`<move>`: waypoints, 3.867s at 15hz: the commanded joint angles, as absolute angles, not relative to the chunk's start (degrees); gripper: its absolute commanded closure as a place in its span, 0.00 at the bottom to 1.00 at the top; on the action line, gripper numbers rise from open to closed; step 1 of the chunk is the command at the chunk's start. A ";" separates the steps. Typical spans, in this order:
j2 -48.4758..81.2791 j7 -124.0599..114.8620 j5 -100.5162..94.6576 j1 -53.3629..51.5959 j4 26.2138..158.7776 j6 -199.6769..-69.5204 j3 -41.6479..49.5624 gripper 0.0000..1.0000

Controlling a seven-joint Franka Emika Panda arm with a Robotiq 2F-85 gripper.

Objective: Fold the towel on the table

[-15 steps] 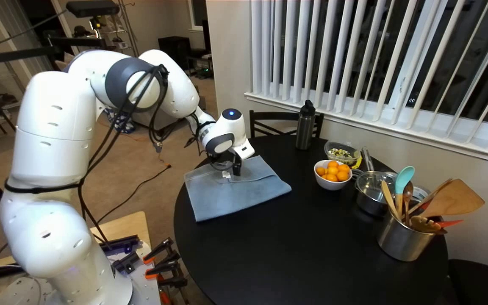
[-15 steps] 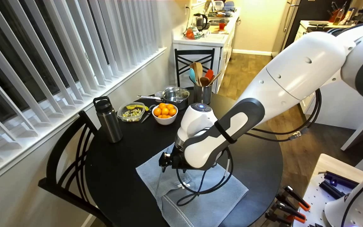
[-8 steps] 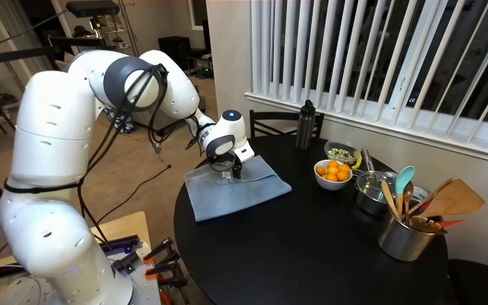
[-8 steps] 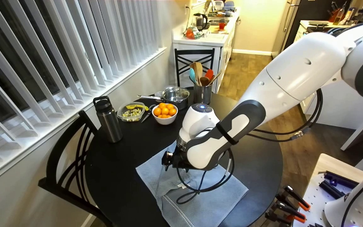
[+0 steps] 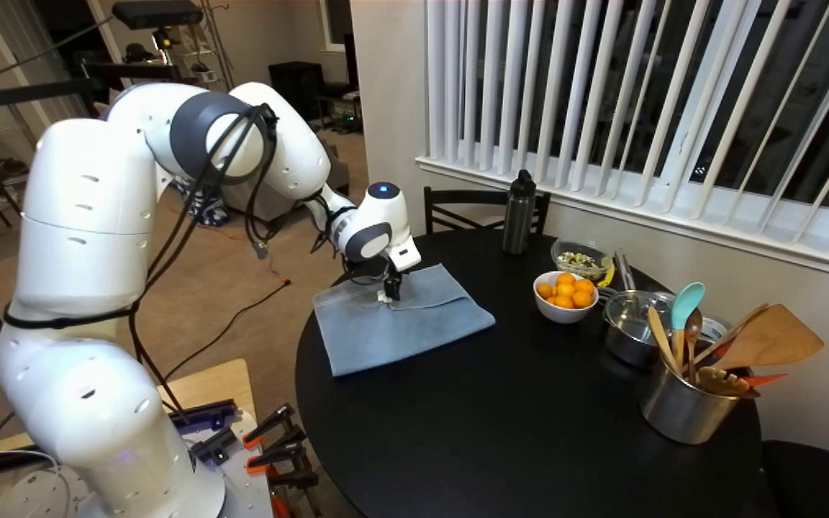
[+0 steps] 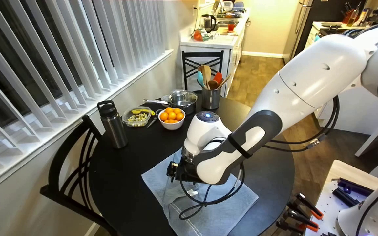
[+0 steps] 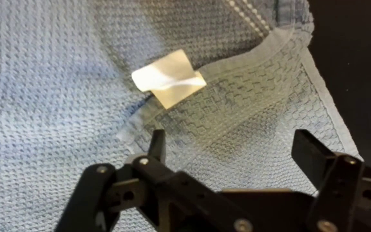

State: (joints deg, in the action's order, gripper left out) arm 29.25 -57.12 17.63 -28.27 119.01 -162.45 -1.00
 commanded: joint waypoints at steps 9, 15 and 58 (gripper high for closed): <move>27.24 -73.82 7.76 -28.35 122.93 -159.46 1.43 0.00; 27.13 -74.16 7.62 -28.46 124.17 -160.68 0.11 0.00; 27.83 -75.59 5.40 -43.84 123.40 -172.02 14.58 0.97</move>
